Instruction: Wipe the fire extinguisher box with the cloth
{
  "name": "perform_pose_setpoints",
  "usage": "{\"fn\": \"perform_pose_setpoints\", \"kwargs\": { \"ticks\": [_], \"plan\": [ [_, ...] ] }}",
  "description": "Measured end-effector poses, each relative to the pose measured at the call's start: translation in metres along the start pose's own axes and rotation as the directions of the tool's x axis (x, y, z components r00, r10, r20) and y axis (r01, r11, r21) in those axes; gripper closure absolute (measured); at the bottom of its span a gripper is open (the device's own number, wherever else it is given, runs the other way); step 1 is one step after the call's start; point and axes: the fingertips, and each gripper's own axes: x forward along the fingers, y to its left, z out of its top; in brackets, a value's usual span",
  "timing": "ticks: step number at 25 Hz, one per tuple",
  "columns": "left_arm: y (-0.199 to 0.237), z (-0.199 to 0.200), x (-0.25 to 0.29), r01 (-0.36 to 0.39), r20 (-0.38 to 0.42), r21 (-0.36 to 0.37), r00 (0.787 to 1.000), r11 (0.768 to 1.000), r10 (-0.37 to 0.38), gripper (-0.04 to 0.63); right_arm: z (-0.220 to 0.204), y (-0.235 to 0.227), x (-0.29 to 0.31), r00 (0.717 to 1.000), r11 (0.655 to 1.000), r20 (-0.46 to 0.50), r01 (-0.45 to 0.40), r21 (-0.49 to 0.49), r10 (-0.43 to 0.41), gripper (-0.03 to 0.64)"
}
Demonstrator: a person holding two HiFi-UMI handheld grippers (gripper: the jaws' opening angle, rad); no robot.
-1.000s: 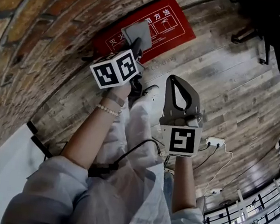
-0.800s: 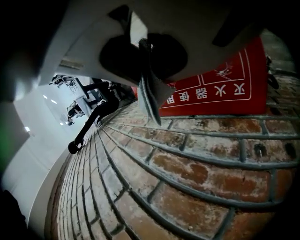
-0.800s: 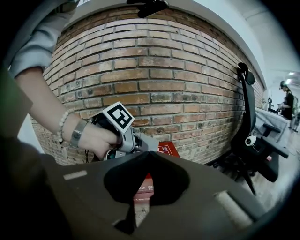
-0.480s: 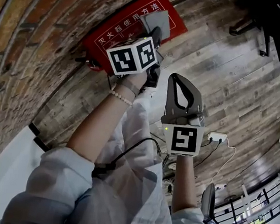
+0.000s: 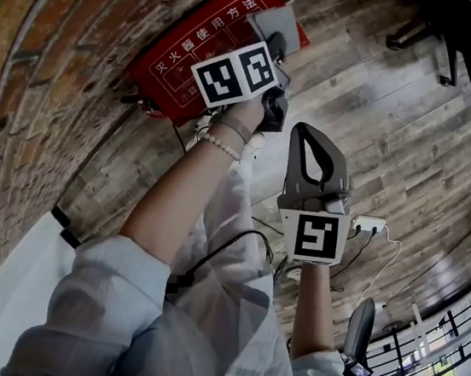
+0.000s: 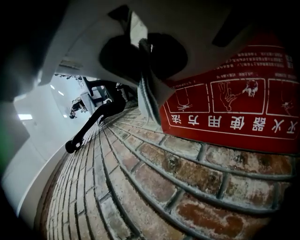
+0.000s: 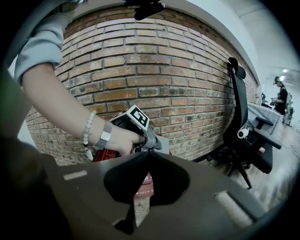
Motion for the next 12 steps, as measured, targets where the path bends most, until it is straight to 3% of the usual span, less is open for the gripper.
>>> {"fn": "perform_pose_setpoints", "kwargs": {
  "ticks": [7, 12],
  "plan": [
    [0.002, -0.008, 0.019, -0.007, 0.016, -0.113, 1.0, 0.994, 0.009, 0.586, -0.012, -0.014, -0.007, 1.0, 0.999, -0.019, 0.025, 0.026, -0.025, 0.609],
    [0.012, -0.012, 0.027, -0.049, 0.027, -0.154, 0.998, 0.987, 0.054, 0.586, -0.018, -0.019, -0.008, 0.999, 0.999, -0.023, 0.032, 0.04, -0.031, 0.608]
  ]
}}
